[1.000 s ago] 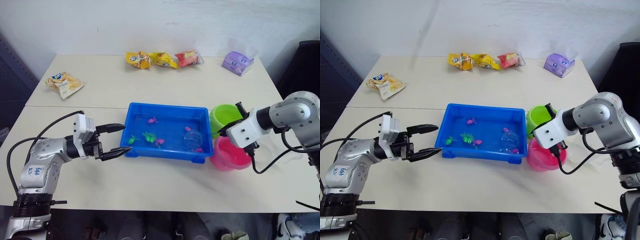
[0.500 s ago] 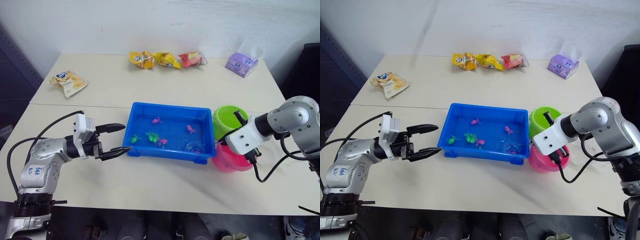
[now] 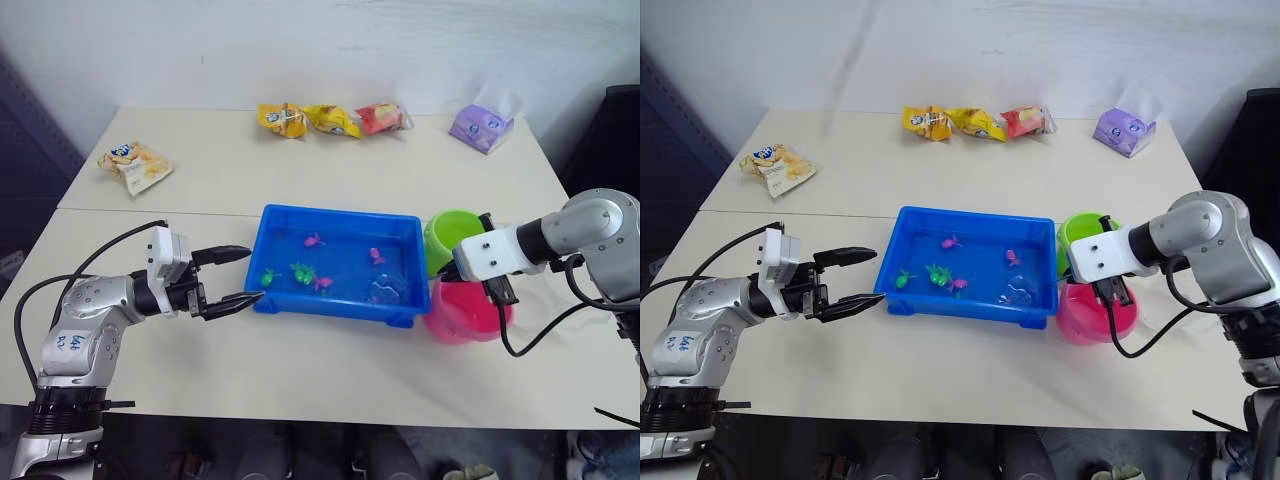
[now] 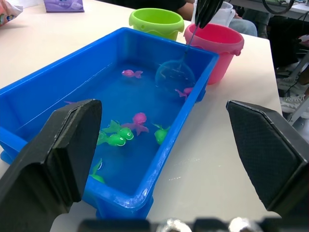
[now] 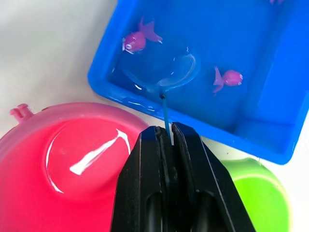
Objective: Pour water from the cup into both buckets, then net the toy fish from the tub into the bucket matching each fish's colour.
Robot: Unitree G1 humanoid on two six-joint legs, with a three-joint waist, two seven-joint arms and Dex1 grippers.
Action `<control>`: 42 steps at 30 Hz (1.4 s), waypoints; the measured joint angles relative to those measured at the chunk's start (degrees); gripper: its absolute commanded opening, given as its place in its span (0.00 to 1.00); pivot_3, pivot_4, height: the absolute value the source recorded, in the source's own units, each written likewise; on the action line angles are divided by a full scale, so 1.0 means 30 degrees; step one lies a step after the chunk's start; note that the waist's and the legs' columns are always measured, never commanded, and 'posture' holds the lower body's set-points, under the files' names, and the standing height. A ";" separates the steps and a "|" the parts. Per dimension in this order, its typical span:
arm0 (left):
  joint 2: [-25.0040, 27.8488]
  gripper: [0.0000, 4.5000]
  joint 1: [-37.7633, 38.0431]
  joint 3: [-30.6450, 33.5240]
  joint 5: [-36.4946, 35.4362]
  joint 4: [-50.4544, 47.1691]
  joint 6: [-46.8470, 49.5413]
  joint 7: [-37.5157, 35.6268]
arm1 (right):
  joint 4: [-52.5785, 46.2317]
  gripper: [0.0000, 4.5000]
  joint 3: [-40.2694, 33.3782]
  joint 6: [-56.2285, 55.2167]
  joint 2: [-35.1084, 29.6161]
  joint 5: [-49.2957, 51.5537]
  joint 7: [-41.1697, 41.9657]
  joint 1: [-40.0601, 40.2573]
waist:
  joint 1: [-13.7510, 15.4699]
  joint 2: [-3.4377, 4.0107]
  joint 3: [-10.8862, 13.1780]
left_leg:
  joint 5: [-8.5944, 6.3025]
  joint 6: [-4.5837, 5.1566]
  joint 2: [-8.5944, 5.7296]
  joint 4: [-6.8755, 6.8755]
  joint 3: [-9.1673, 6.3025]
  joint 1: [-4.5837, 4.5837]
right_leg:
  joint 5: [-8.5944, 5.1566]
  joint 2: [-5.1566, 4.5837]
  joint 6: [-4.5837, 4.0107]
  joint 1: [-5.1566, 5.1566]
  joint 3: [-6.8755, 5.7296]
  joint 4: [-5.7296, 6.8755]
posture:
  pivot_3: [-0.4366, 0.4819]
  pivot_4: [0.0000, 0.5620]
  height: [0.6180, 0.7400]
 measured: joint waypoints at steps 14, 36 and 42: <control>-0.0011 0.99 0.0040 0.0003 -0.0003 -0.0114 0.0000 0.0122 | -0.0112 0.00 -0.0491 0.0954 0.0602 0.0258 -0.1271 0.0711 | -0.0150 0.0000 0.0000 | 0.0000 -0.0001 0.0000 -0.0004 0.0000 0.0000 | 0.0000 0.0001 0.0000 -0.0004 0.0001 0.0013 | 0.48 0.27 1.00; 0.1868 0.99 -0.1227 -0.0038 0.1618 0.2415 -0.2590 -0.1859 | -0.1238 0.00 0.0656 0.0266 0.2852 -0.1160 -0.1830 0.0873 | -0.0392 0.0001 0.0000 | 0.0001 -0.0002 0.0000 -0.0002 0.0003 -0.0005 | 0.0000 0.0000 0.0000 -0.0011 0.0001 0.0018 | 0.48 0.27 1.00; 0.1871 0.99 -0.1396 -0.0353 0.1836 0.2796 -0.2753 -0.2027 | -0.1186 0.00 0.0648 0.1414 0.3658 -0.0627 -0.2051 0.1332 | -0.0393 0.0001 0.0000 | 0.0001 -0.0002 0.0000 0.0000 0.0003 -0.0004 | 0.0000 0.0001 0.0000 -0.0013 0.0000 0.0027 | 0.48 0.27 1.00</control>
